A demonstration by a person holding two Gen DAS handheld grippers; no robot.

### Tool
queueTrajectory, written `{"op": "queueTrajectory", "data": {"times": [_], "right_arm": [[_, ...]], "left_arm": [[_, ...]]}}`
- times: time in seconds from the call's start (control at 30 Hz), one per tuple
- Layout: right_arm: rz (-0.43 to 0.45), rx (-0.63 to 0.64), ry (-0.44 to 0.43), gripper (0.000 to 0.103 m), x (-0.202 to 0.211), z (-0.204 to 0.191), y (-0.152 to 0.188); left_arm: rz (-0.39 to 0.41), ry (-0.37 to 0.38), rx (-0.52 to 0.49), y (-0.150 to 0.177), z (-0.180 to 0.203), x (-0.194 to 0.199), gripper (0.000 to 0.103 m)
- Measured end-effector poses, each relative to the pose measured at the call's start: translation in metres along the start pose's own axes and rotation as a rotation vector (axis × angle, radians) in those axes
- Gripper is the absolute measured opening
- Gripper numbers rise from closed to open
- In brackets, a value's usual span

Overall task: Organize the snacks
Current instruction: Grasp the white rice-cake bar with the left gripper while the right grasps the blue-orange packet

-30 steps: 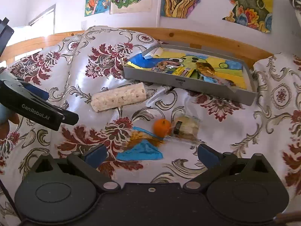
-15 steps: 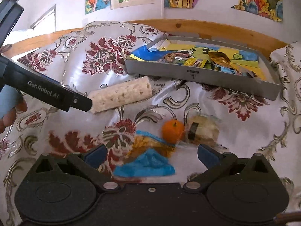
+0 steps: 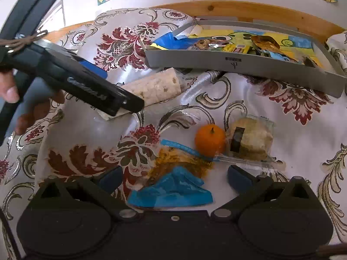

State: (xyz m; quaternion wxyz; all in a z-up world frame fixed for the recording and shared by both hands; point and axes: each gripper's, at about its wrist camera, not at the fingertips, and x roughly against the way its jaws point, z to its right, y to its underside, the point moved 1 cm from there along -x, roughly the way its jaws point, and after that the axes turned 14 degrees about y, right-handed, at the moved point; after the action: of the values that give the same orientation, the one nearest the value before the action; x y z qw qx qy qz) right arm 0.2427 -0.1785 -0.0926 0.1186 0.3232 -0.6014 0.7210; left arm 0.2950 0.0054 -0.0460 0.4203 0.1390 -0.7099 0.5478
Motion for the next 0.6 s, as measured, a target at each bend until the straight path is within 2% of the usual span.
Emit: {"op": "queueTrajectory", "data": {"times": [0.1, 0.17, 0.23, 0.4, 0.5, 0.6], "right_arm": [[0.002, 0.006, 0.01, 0.101, -0.002, -0.002, 0.0], [0.002, 0.013, 0.003, 0.095, -0.003, -0.004, 0.0], [0.007, 0.022, 0.0, 0.094, -0.003, -0.008, 0.0], [0.014, 0.018, -0.004, 0.085, -0.003, -0.01, 0.0], [0.016, 0.022, -0.001, 0.081, -0.003, -0.011, 0.0], [0.019, 0.029, 0.004, 0.081, -0.003, -0.013, 0.001]], "left_arm": [[-0.007, 0.021, -0.026, -0.001, -0.002, -0.008, 0.102], [-0.009, 0.034, -0.046, -0.001, -0.002, -0.012, 0.102], [-0.011, 0.039, -0.055, -0.001, -0.001, -0.015, 0.102], [-0.008, 0.063, -0.026, 0.001, -0.006, -0.019, 0.102], [0.001, 0.071, 0.01, 0.003, -0.011, -0.018, 0.098], [-0.004, 0.09, 0.017, 0.004, -0.013, -0.017, 0.089]]}}
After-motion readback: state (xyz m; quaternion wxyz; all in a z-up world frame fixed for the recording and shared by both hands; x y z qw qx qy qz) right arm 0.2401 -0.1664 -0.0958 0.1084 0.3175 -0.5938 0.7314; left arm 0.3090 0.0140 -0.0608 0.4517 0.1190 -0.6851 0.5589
